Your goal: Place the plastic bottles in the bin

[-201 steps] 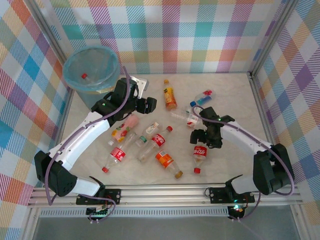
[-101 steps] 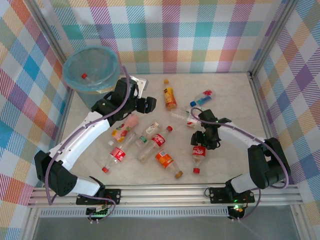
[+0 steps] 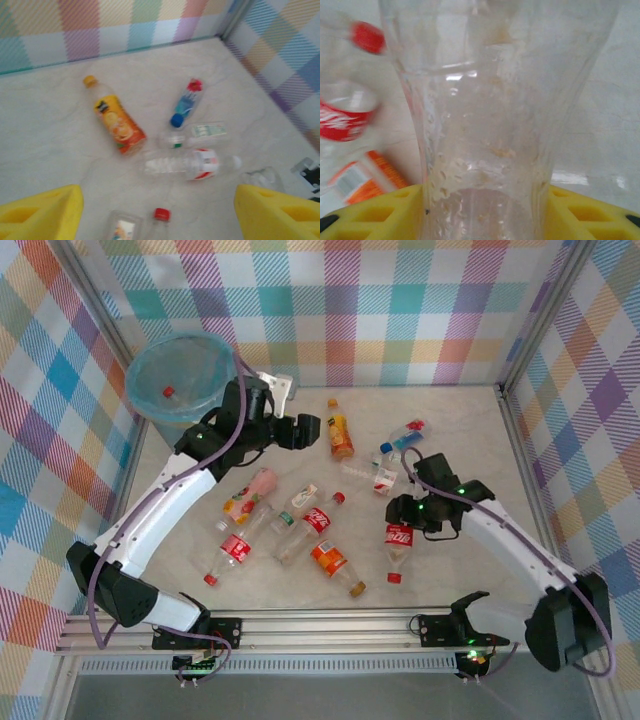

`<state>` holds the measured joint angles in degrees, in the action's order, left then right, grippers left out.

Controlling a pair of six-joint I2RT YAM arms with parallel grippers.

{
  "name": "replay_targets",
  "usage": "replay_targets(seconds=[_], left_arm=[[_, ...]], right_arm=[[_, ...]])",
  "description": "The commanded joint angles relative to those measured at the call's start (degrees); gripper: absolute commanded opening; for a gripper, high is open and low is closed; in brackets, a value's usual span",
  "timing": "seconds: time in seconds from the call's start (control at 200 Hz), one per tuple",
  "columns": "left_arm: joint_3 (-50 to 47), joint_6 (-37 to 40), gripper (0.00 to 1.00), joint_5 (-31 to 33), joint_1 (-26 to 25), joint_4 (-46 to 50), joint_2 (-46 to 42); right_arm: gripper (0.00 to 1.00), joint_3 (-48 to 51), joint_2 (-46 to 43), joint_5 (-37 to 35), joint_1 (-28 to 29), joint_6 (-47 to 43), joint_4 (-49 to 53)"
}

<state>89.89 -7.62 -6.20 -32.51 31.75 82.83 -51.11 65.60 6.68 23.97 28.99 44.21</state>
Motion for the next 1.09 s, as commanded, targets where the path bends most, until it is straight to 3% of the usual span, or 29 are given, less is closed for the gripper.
replay_targets(seconds=[0.0, 0.175, 0.365, 0.835, 1.09], left_arm=[[3.35, -4.89, 0.82, -10.61, -0.36, 0.36, 2.79], [5.73, -11.93, 0.84, -23.38, -0.44, -1.95, 8.42], [5.94, -14.52, 0.87, -32.10, -0.75, -3.68, 10.22], [4.60, -15.10, 0.87, -37.10, -1.43, -6.26, 8.41], [5.97, -13.32, 0.70, -33.61, -1.42, -4.15, 7.49]], right_arm=[[0.55, -5.16, -2.52, 7.57, 0.03, -3.77, 0.72], [0.55, -10.32, -1.00, 17.91, 1.41, -7.63, -7.66], [0.56, -12.24, 0.07, 21.81, 4.62, -10.63, -19.78], [0.57, -17.06, 4.05, 26.39, 7.74, -13.21, -26.88], [0.61, -17.74, 4.33, 25.81, 8.11, -13.60, -27.25]])
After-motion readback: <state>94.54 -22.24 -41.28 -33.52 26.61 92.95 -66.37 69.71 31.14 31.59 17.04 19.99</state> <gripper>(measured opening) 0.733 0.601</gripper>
